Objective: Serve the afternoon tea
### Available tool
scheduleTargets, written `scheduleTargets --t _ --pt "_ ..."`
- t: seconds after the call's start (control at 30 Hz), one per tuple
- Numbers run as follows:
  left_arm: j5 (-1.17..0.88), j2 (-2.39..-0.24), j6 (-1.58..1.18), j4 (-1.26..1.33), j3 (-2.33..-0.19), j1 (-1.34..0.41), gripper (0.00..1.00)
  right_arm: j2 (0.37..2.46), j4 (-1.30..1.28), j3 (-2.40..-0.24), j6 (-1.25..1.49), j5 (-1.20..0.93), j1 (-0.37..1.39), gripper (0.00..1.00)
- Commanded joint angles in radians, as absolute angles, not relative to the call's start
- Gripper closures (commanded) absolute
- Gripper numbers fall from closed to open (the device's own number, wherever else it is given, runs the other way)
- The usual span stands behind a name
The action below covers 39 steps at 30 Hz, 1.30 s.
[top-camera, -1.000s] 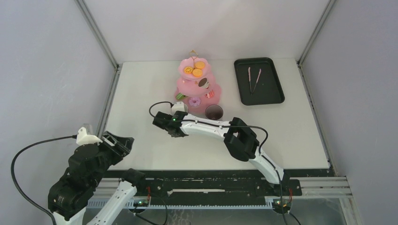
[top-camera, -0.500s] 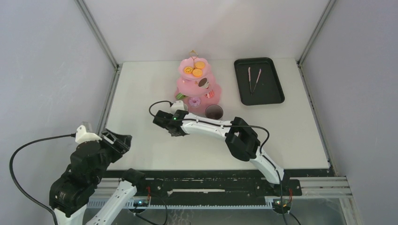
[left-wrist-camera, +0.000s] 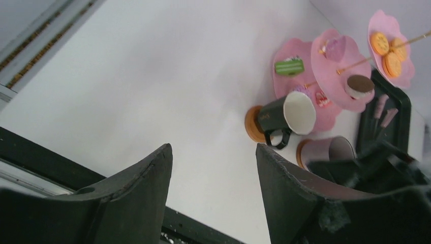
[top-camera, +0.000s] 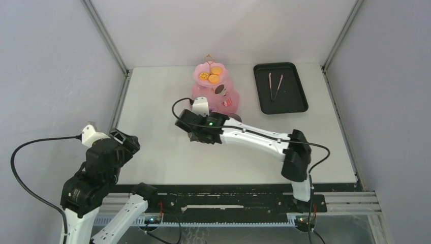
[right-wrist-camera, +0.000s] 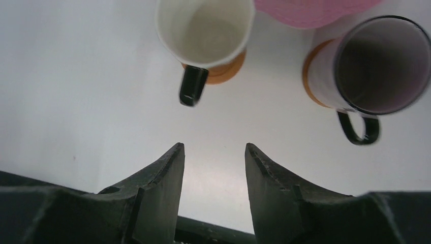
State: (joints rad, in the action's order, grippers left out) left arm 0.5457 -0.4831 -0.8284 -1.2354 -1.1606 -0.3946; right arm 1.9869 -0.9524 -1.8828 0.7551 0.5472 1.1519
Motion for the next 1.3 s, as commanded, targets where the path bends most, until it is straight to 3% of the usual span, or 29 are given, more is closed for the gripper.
scheduleTargets --t 0.0,0.33,0.57,0.8,1.27 --pt "0.67 -0.547 -0.787 -1.127 -1.169 -0.398 0.34 1.788 -0.864 -1.747 0.675 0.599 1.119 0.45" --pt "0.795 -0.801 -0.666 -0.745 -1.036 -0.398 0.34 1.398 -0.737 -1.41 0.583 0.574 0.704 0.43" --pt "0.863 -0.805 -0.533 -0.396 -0.826 -0.385 0.34 1.305 -0.723 -1.249 0.562 0.503 0.449 0.37" --pt "0.869 -0.815 -0.462 -0.241 -0.681 -0.377 0.33 1.329 -0.755 -1.204 0.567 0.483 0.402 0.35" --pt "0.861 -0.798 -0.407 -0.163 -0.602 -0.316 0.33 1.207 -0.61 -1.118 0.517 0.471 0.392 0.37"
